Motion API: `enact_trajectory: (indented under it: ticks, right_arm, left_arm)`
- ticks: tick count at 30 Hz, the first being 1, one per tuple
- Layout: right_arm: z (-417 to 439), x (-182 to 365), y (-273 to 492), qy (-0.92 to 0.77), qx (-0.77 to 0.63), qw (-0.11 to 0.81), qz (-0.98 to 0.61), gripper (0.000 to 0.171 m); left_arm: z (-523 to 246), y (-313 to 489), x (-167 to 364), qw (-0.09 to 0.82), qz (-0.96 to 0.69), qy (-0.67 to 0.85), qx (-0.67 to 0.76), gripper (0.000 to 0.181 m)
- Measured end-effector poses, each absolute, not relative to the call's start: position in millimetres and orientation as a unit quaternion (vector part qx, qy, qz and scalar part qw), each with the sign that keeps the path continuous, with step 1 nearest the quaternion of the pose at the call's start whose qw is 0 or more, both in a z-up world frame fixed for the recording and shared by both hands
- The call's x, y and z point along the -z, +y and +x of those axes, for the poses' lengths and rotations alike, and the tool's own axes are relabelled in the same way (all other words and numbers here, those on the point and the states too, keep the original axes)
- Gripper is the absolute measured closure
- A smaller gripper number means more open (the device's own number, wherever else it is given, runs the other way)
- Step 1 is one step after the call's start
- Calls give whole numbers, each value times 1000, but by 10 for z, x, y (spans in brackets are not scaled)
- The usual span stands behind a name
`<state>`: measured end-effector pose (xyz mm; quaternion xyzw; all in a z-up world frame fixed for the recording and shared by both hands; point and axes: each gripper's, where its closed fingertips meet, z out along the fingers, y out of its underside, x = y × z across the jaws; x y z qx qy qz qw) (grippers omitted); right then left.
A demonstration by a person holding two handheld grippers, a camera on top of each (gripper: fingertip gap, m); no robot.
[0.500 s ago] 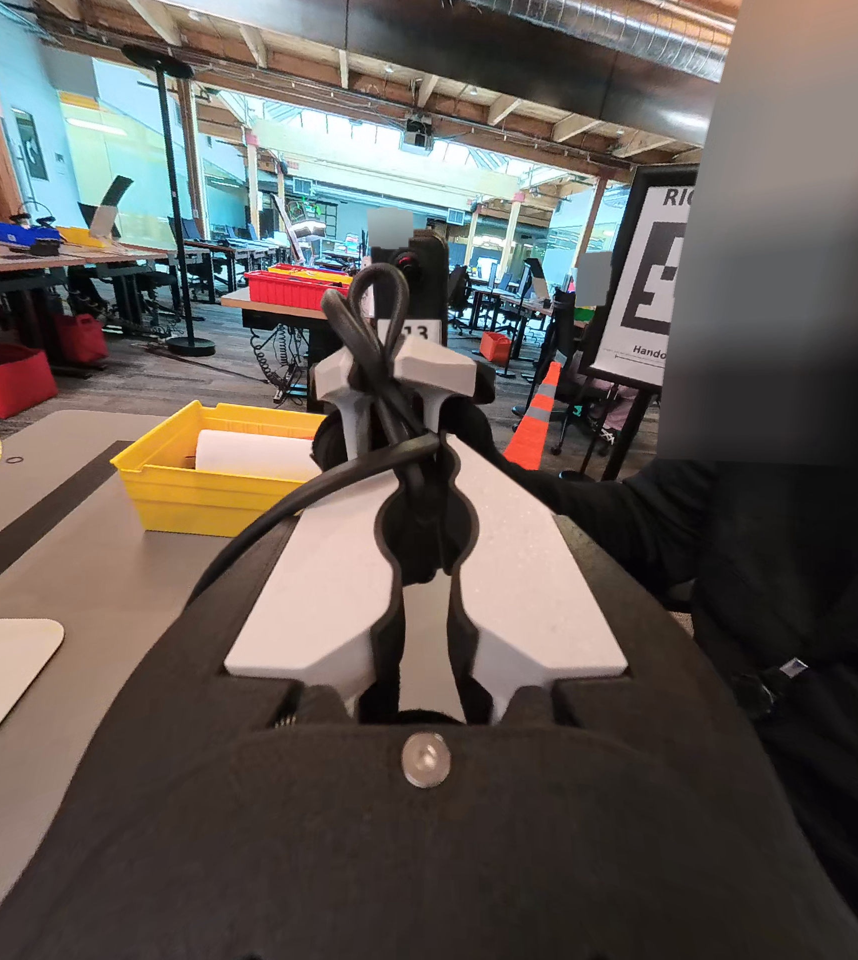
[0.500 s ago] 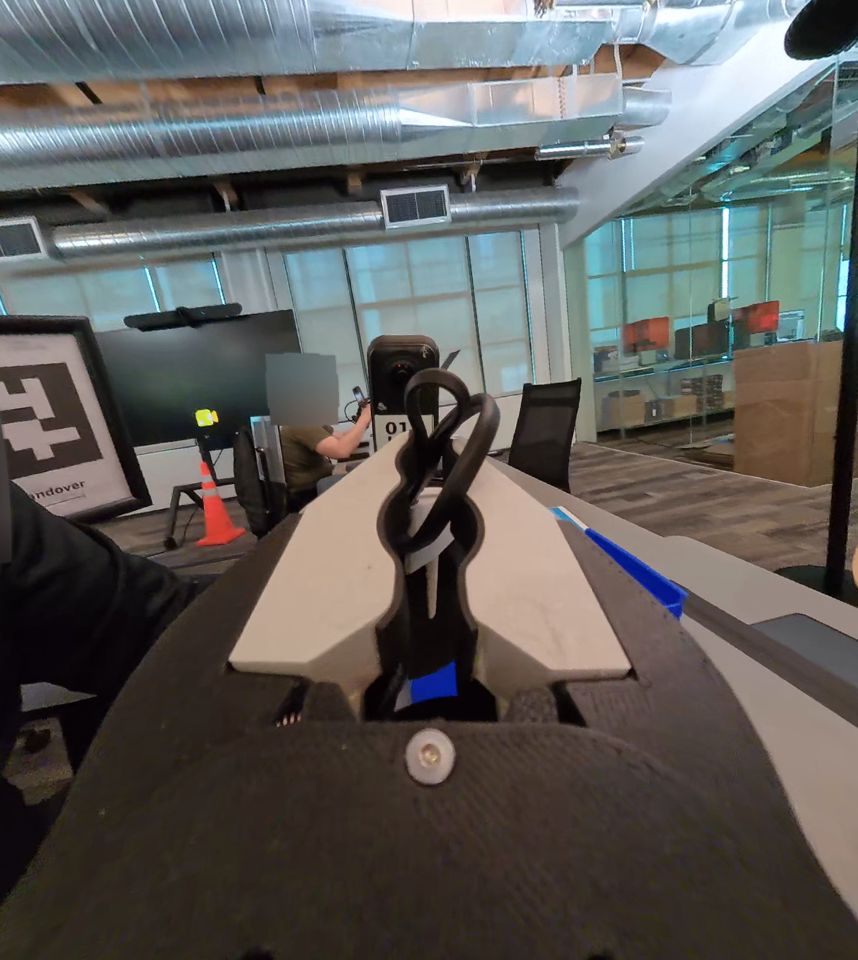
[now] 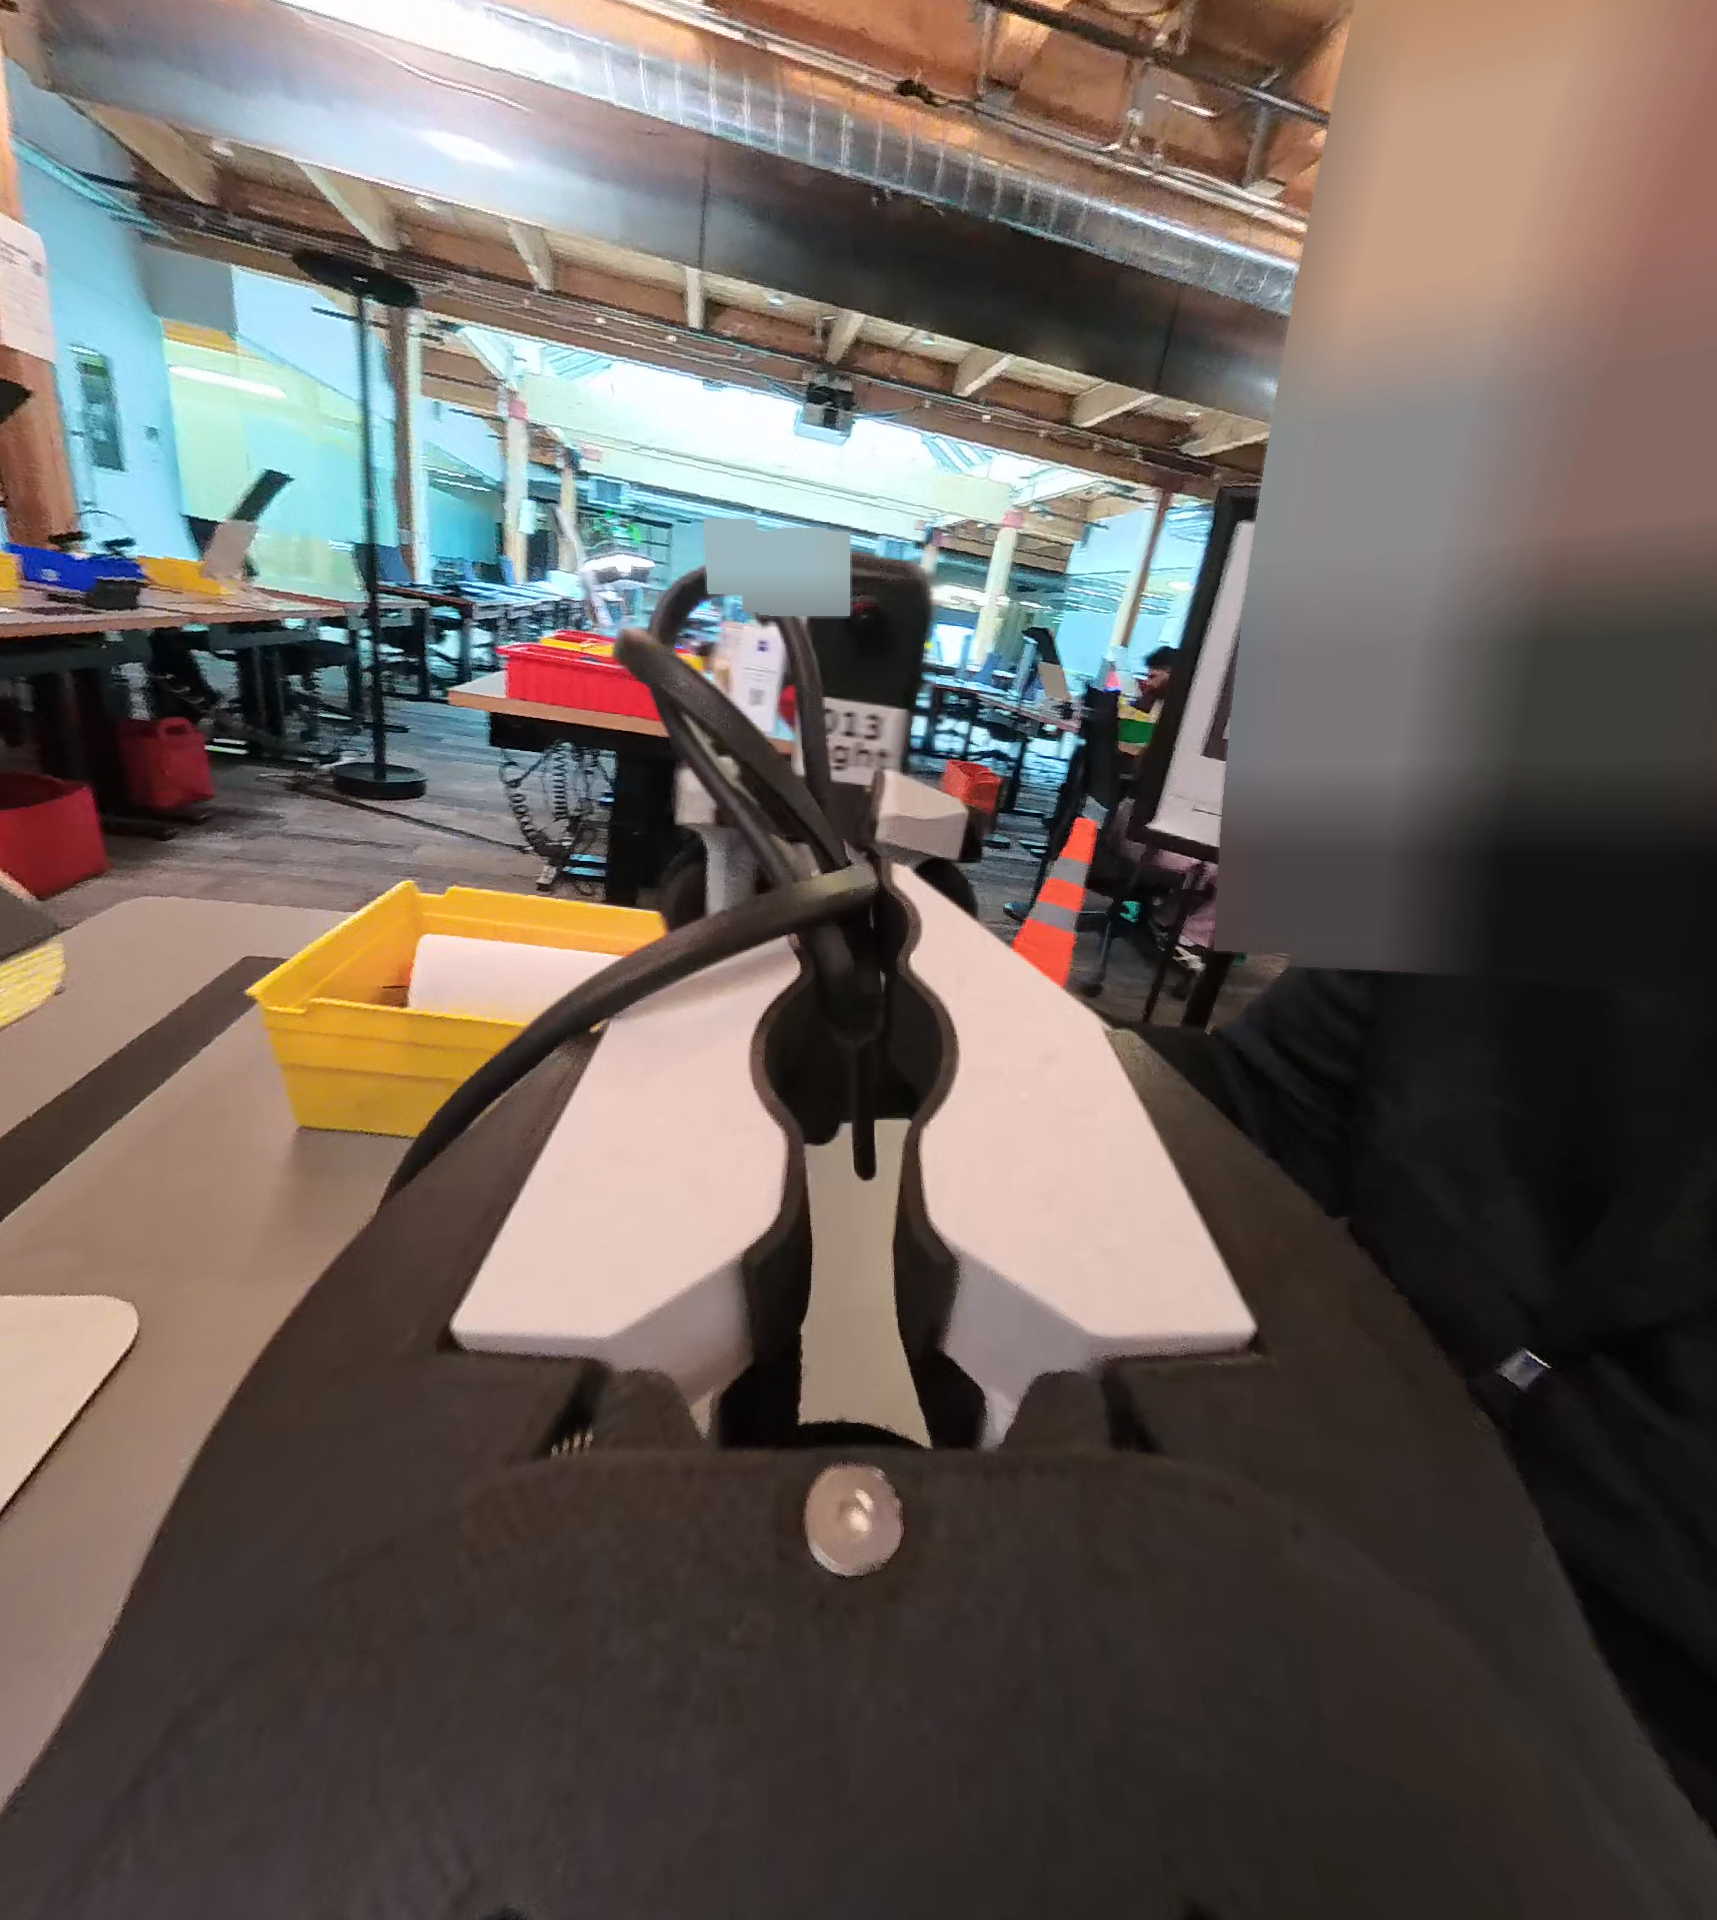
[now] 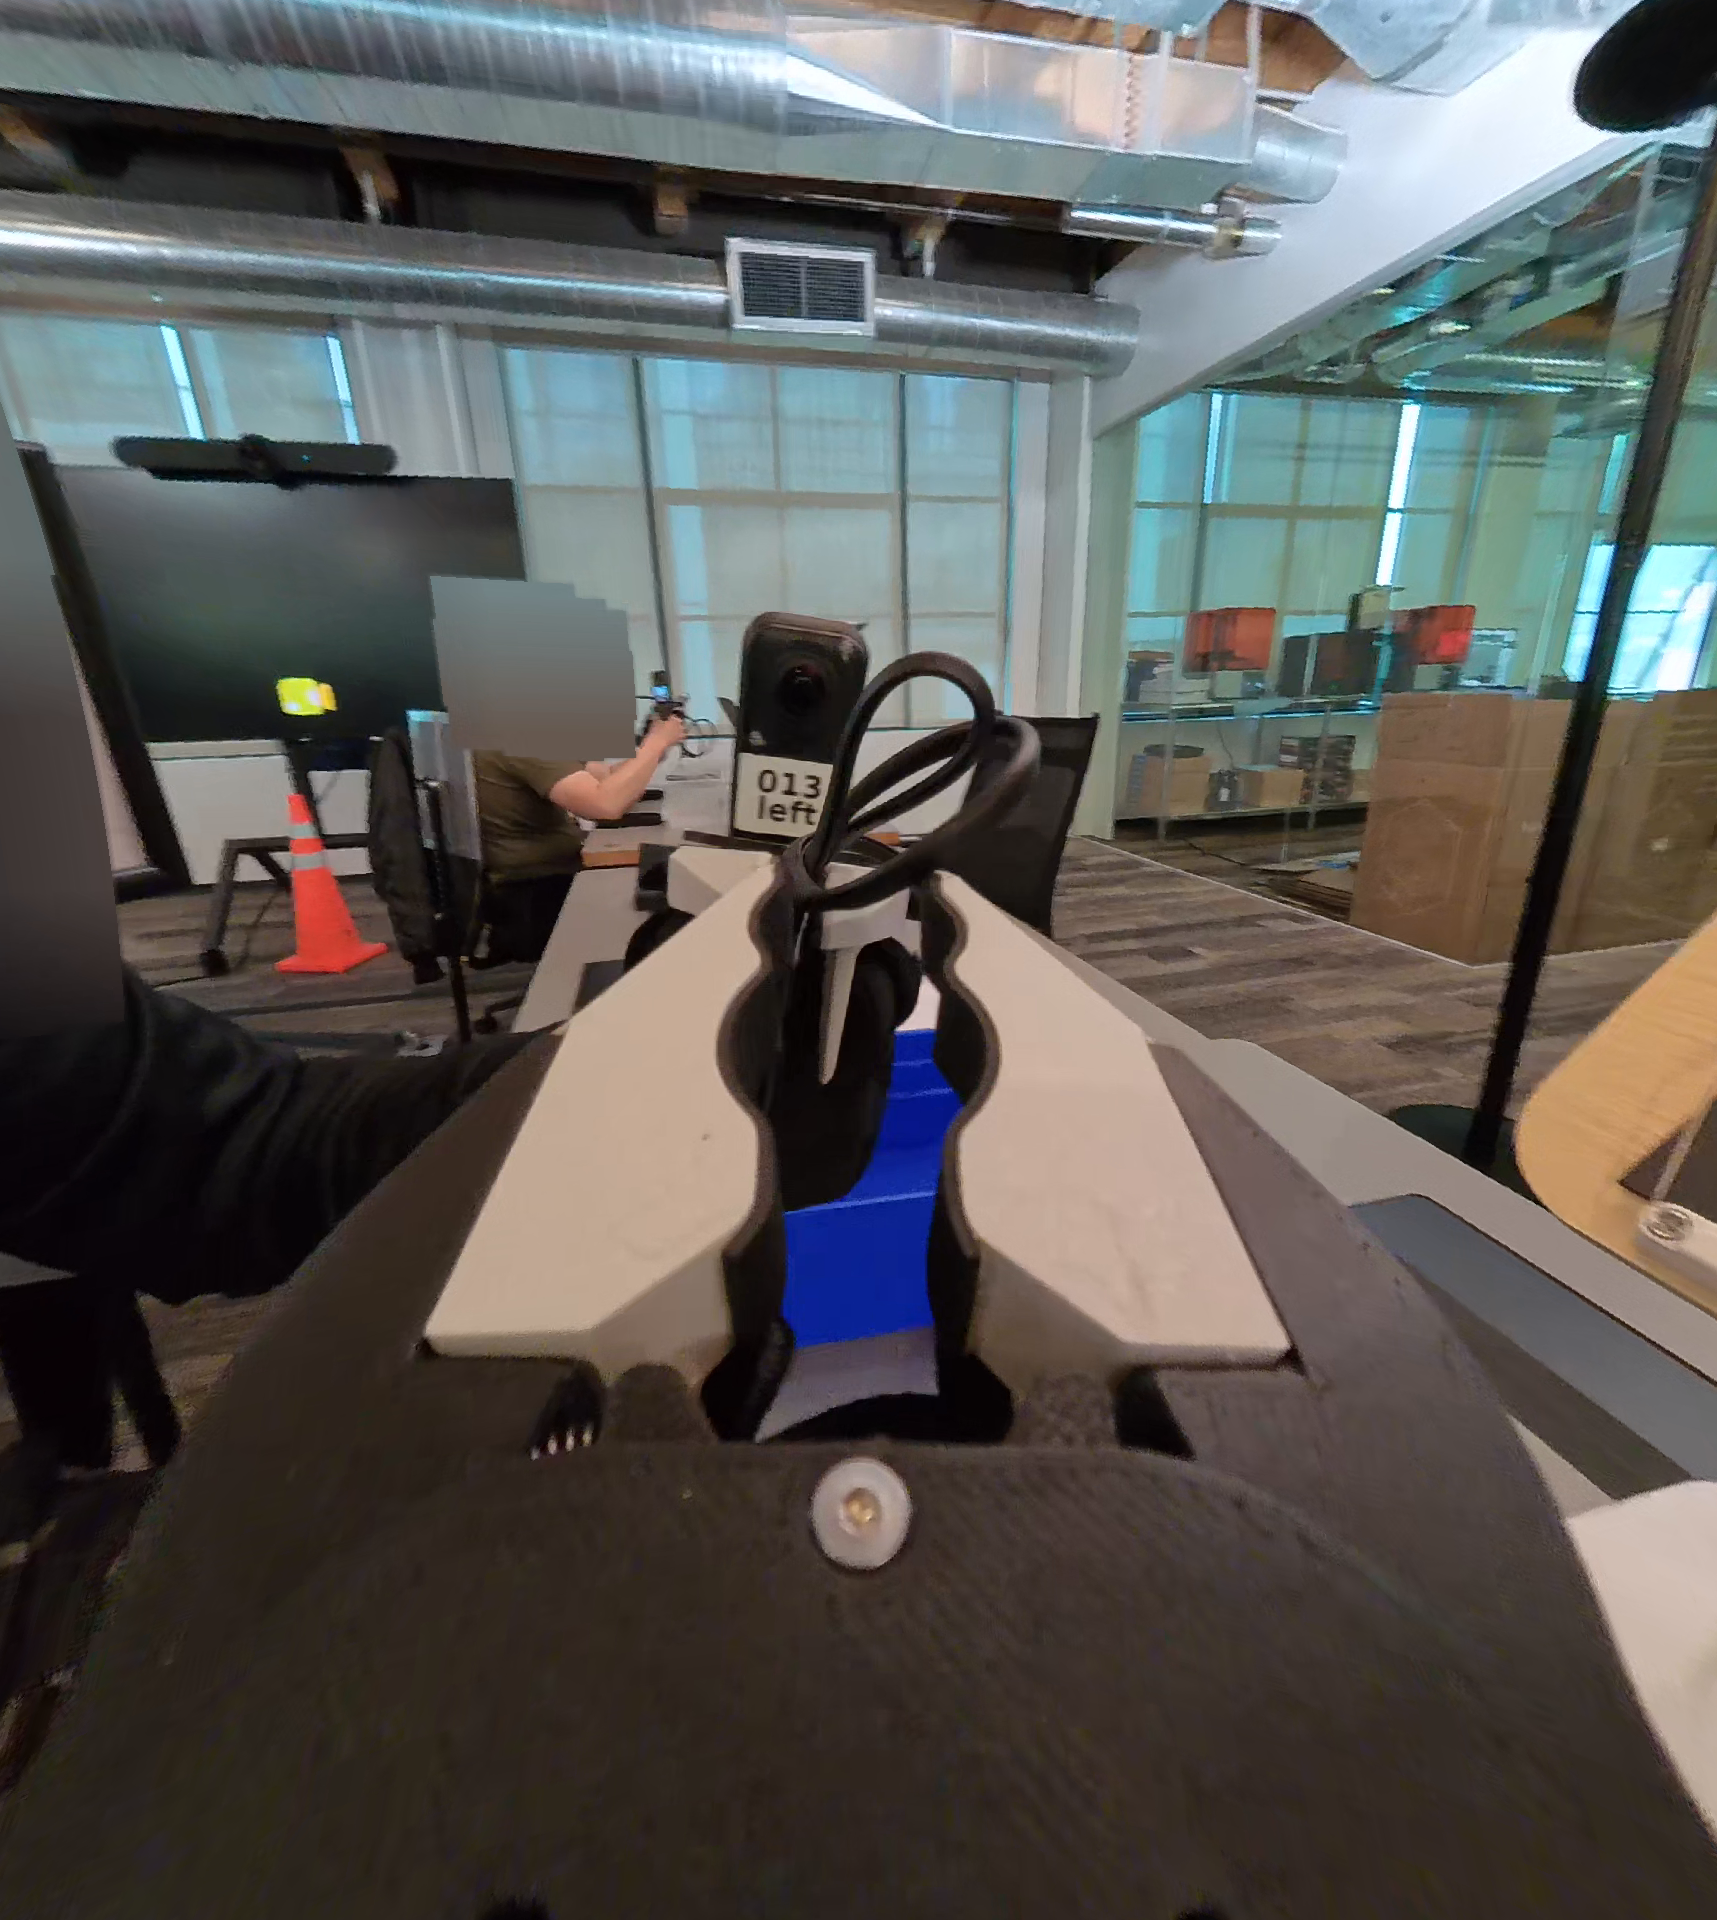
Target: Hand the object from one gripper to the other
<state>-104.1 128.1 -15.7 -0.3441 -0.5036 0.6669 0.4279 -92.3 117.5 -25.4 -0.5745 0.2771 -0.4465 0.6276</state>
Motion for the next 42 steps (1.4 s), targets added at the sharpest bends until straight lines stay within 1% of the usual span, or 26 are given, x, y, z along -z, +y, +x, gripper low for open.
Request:
enact_trajectory:
  ticks: [2,6,7,9,14,16,17,18,20,23,25,27,32,34,37,38,41,42]
  right_arm:
    - [-1011,150,1255,-503,-685,407,-334,133]
    - [-936,195,1062,-528,-711,355,-299,92]
    - [-906,217,947,-545,-714,337,-283,87]
    - [-868,304,710,-591,-697,321,-250,92]
    - [-659,348,293,-641,-694,287,-159,118]
    - [-639,400,201,-658,-683,282,-147,118]
    - [-622,426,155,-667,-678,275,-141,121]
    - [-612,426,129,-670,-676,277,-134,128]
    - [-555,400,78,-670,-684,266,-116,141]
    - [-543,397,55,-671,-684,264,-109,152]
    - [-548,365,73,-667,-683,278,-106,161]
    - [-579,365,118,-670,-674,289,-117,162]
    - [-690,308,367,-649,-666,331,-161,165]
    - [-768,295,520,-635,-660,351,-193,167]
    - [-861,284,750,-610,-658,369,-241,169]
    - [-884,300,800,-608,-655,370,-255,169]
    - [-949,354,890,-606,-642,373,-284,169]
    - [-963,353,908,-603,-642,372,-292,169]
  left_arm:
    - [-849,1029,262,595,-558,312,488,177]
    - [-635,700,386,526,-528,396,536,177]
    - [-568,648,438,513,-527,414,536,177]
    - [-440,491,523,477,-516,452,550,177]
    - [-322,207,604,425,-487,502,575,177]
    - [-306,102,586,412,-467,513,591,177]
    - [-288,54,592,403,-460,520,596,177]
    - [-268,19,605,396,-455,527,599,176]
    - [-248,-20,594,390,-445,529,608,177]
    - [-259,-34,591,391,-442,532,608,177]
    - [-293,5,544,402,-441,521,611,177]
    - [-320,52,539,409,-448,515,606,177]
    - [-414,343,470,464,-492,469,568,172]
    - [-468,529,487,490,-527,445,533,163]
    - [-492,735,546,525,-568,429,466,136]
    - [-493,799,557,536,-580,425,443,132]
    - [-512,980,543,573,-603,408,376,128]
    - [-519,1031,565,580,-613,407,349,130]
